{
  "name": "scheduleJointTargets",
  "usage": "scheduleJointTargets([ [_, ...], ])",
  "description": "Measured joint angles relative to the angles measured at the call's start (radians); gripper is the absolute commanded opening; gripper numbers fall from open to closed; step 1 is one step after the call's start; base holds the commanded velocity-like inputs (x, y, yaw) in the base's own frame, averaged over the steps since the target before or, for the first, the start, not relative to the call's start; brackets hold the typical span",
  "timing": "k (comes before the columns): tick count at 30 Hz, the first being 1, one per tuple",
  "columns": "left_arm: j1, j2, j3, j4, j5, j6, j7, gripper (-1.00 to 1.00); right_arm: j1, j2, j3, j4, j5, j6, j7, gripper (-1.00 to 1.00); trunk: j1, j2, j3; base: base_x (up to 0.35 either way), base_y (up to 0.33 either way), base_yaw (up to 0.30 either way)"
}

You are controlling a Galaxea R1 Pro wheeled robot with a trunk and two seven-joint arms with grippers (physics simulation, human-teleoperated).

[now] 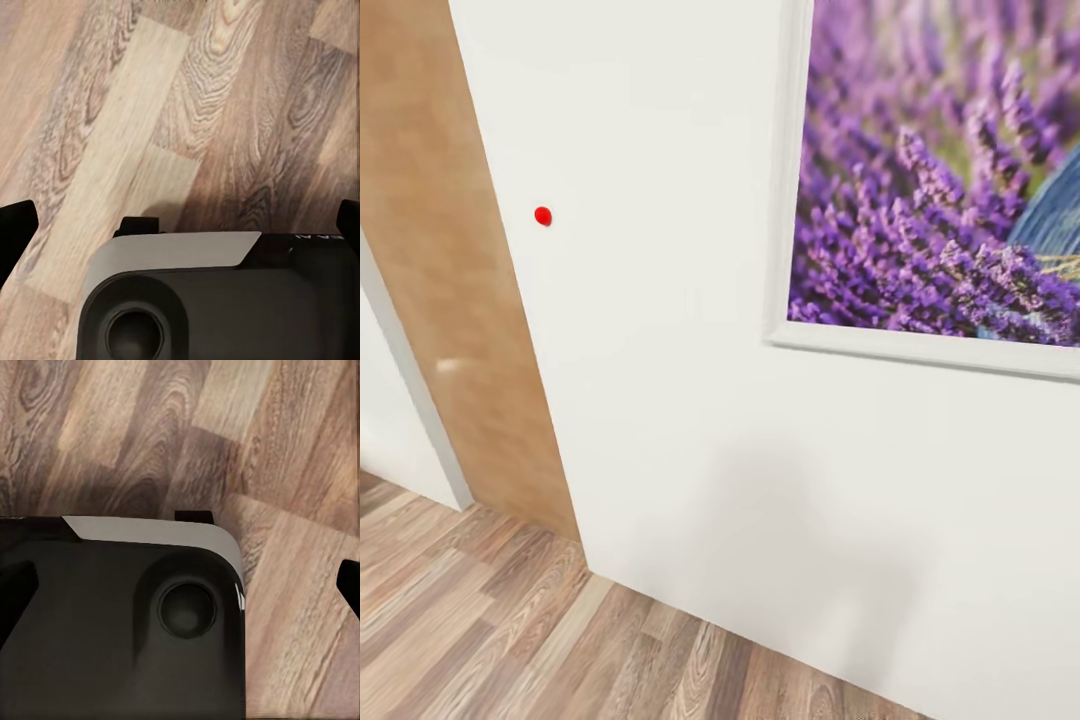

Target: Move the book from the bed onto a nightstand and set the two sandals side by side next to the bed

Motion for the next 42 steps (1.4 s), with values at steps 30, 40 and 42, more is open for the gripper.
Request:
scheduleJointTargets([
  [30, 0.0, 0.0, 0.0, 0.0, 0.0, 0.0, 0.0, 1.0, 0.0, 0.0, 0.0, 0.0, 0.0, 0.0, 0.0, 1.0, 0.0, 0.0, 0.0, 0.033, 0.0, -0.259],
  [40, 0.0, 0.0, 0.0, 0.0, 0.0, 0.0, 0.0, 1.0, 0.0, 0.0, 0.0, 0.0, 0.0, 0.0, 0.0, 1.0, 0.0, 0.0, 0.0, 0.241, 0.0, -0.259],
  [42, 0.0, 0.0, 0.0, 0.0, 0.0, 0.0, 0.0, 1.0, 0.0, 0.0, 0.0, 0.0, 0.0, 0.0, 0.0, 1.0, 0.0, 0.0, 0.0, 0.047, 0.0, -0.259],
])
